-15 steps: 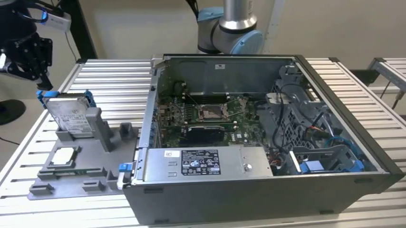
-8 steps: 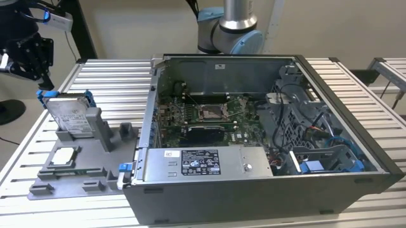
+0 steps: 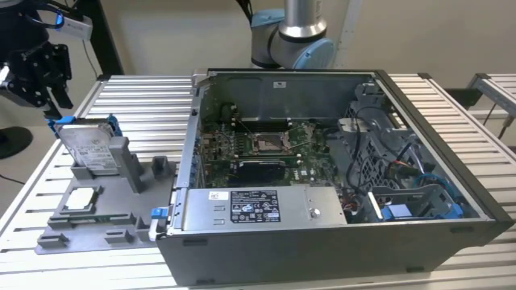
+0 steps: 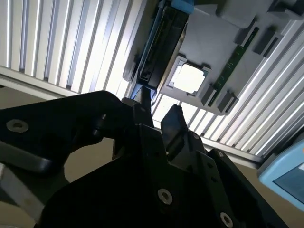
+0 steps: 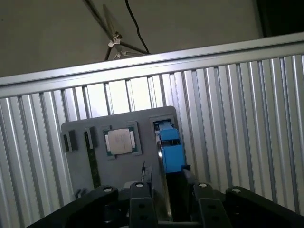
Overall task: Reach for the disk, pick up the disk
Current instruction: 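Pick up the disk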
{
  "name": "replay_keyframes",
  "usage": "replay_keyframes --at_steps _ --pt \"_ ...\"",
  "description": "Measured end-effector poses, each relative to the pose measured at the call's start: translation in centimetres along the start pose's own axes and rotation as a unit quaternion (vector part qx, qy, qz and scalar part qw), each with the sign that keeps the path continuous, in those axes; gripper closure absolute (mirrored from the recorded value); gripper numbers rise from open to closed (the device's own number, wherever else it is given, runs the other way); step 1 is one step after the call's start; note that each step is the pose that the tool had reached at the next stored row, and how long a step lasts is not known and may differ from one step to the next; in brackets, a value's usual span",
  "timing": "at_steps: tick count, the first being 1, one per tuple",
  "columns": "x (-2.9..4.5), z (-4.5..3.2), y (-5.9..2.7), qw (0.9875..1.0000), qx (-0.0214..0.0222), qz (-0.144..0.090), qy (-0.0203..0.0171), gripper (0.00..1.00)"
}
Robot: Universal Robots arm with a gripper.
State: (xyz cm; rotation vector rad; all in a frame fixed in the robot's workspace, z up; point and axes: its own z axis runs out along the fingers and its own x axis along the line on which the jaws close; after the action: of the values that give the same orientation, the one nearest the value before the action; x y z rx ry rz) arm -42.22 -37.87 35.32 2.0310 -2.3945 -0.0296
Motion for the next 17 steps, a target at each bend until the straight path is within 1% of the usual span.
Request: replay_keyframes --at_steps 9,12,17 --pt "0.0 0.05 0.0 1.0 0.0 0.0 -0.0003 0.0" --pt "-0.12 0.37 0.01 1.0 0.0006 -0.003 -0.0003 0.0" --pt "-0.39 1.25 0.04 1.0 0.0012 -0.01 -0.0004 0.0"
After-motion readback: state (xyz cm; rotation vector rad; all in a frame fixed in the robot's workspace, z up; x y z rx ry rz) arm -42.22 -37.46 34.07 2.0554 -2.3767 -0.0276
